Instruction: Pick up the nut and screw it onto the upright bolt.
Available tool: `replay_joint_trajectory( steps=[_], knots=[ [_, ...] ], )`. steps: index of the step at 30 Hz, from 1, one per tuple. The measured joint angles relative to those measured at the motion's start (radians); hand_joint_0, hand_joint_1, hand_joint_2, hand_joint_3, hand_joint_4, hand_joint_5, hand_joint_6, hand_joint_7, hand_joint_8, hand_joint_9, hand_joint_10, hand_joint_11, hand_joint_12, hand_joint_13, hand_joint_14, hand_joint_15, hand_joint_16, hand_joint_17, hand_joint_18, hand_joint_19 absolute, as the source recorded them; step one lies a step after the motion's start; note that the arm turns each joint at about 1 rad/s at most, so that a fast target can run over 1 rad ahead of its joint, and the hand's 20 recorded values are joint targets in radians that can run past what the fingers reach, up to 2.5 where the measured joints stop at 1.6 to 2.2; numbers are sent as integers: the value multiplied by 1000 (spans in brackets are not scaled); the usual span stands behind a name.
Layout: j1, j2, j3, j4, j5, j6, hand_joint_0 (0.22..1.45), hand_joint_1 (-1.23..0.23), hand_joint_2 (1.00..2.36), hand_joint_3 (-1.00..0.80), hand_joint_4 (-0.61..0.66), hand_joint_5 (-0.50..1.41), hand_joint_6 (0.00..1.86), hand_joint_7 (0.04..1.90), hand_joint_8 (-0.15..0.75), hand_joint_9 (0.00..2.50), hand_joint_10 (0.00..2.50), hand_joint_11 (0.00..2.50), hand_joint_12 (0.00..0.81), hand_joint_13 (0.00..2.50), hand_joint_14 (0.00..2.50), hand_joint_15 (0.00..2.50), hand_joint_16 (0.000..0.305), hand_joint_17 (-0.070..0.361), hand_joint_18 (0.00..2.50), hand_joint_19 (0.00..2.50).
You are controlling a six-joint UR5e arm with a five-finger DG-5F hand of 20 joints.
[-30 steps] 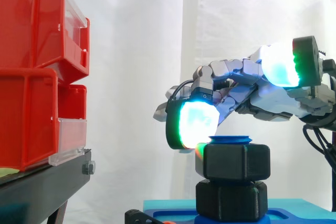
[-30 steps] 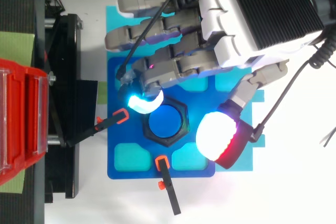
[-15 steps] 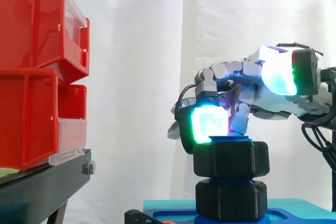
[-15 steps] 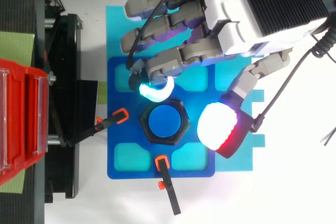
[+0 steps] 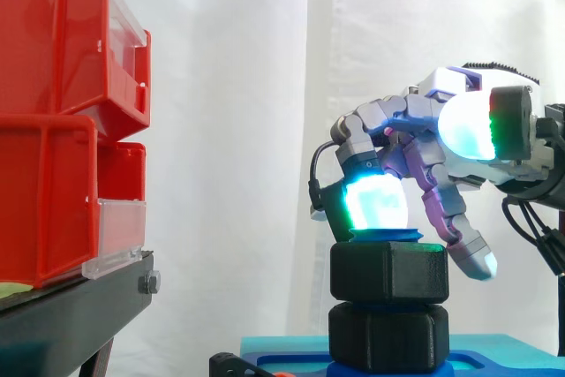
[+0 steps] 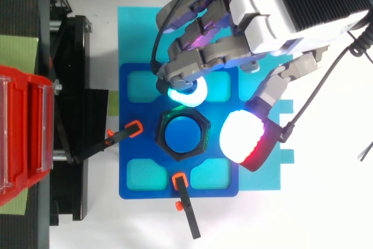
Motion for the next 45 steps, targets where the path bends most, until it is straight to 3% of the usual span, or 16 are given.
replay_joint_trajectory(
  steps=[5,8,10,12,13,15,16,21,28,38,45],
  knots=[
    [-2,0,17,-30,-4,0,488,-253,1000,-500,51,85,502,1347,237,1811,14,288,114,1056,0,0,7,16,698,0],
    [-3,0,27,-42,-4,0,487,-253,1000,-500,147,31,505,1174,267,1646,10,276,159,956,0,0,12,28,584,0],
    [-3,0,37,-51,-5,0,484,-249,1000,-500,216,-24,504,941,269,1452,8,232,193,793,0,0,18,40,469,0],
    [-3,0,49,-63,-5,0,483,-250,1000,-500,211,-39,504,903,259,1361,8,181,196,747,0,0,18,42,438,0],
    [-3,0,55,-68,-5,0,471,-236,1000,-500,190,-78,503,769,242,1143,0,45,214,619,0,0,23,52,293,0],
    [0,0,78,-91,-5,-1,468,-237,1000,-500,172,-105,502,694,231,989,0,0,233,485,0,0,26,59,168,0],
    [1,0,92,-107,-6,-2,458,-211,1000,-500,149,-138,501,630,214,766,0,0,261,313,0,0,31,69,0,0],
    [8,0,168,-217,-3,-18,439,-127,1000,-500,87,-193,500,553,178,342,0,0,310,0,0,0,40,89,0,0],
    [23,-1,181,-258,5,-31,431,-64,1000,-500,104,-194,500,538,156,177,0,0,320,0,0,0,44,98,0,0],
    [61,-1,125,-201,56,-11,433,-34,1000,-500,125,-169,500,549,147,191,0,0,321,0,0,0,44,100,0,0],
    [76,-1,103,-184,70,-10,435,-30,1000,-500,134,-146,501,570,145,270,0,0,323,0,0,0,45,101,0,0]
  ],
)
